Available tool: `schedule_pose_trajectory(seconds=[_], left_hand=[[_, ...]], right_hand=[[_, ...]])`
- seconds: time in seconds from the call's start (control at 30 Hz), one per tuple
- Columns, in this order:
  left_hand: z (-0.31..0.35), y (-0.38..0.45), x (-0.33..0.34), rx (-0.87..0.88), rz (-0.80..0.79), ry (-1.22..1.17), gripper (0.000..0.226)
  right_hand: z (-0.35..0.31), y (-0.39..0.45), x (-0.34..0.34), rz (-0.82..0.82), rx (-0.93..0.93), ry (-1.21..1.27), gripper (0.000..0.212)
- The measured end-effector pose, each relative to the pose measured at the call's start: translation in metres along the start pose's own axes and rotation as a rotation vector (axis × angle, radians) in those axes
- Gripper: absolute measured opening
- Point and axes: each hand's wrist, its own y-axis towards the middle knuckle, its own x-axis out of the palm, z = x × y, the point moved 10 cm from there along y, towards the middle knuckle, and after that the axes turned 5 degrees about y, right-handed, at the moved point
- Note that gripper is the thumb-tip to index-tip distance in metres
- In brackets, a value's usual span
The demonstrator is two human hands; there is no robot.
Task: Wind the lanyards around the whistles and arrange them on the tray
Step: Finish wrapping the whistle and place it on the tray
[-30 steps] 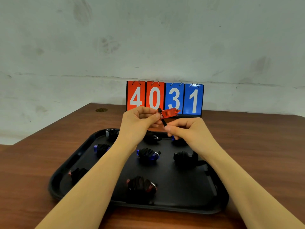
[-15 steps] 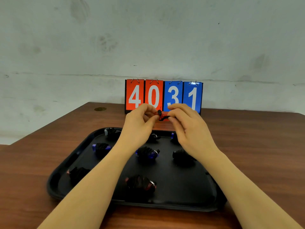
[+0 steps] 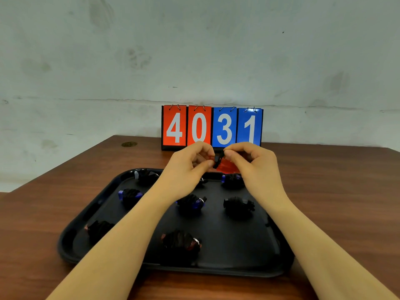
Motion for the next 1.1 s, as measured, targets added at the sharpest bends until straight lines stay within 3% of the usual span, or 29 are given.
schedule_pose_trajectory(seconds=[0.33, 0.6, 0.83, 1.03, 1.1], left_hand=[[0.006, -0.002, 0.003, -0.008, -0.07, -0.215, 0.017], [-0.002, 0.0, -0.008, -0.076, 0.056, -0.461, 0.013], [-0.022, -0.001, -0.028, -0.181, 0.291, -0.357, 0.015], [-0.024, -0.001, -0.034, -0.179, 0.344, -0.168, 0.01], [-0.023, 0.0, -0.032, -0.166, 0.332, -0.094, 0.009]], right_hand=[[0.027, 0.003, 0.006, -0.091, 0.326, 0.404, 0.01], [0.022, -0.001, 0.02, -0.201, 0.306, 0.352, 0.016], [0.016, -0.008, 0.035, -0.36, 0.26, 0.264, 0.012], [0.002, -0.011, 0.042, -0.444, 0.187, 0.241, 0.023], [0.002, -0.01, 0.039, -0.43, 0.154, 0.214, 0.017]])
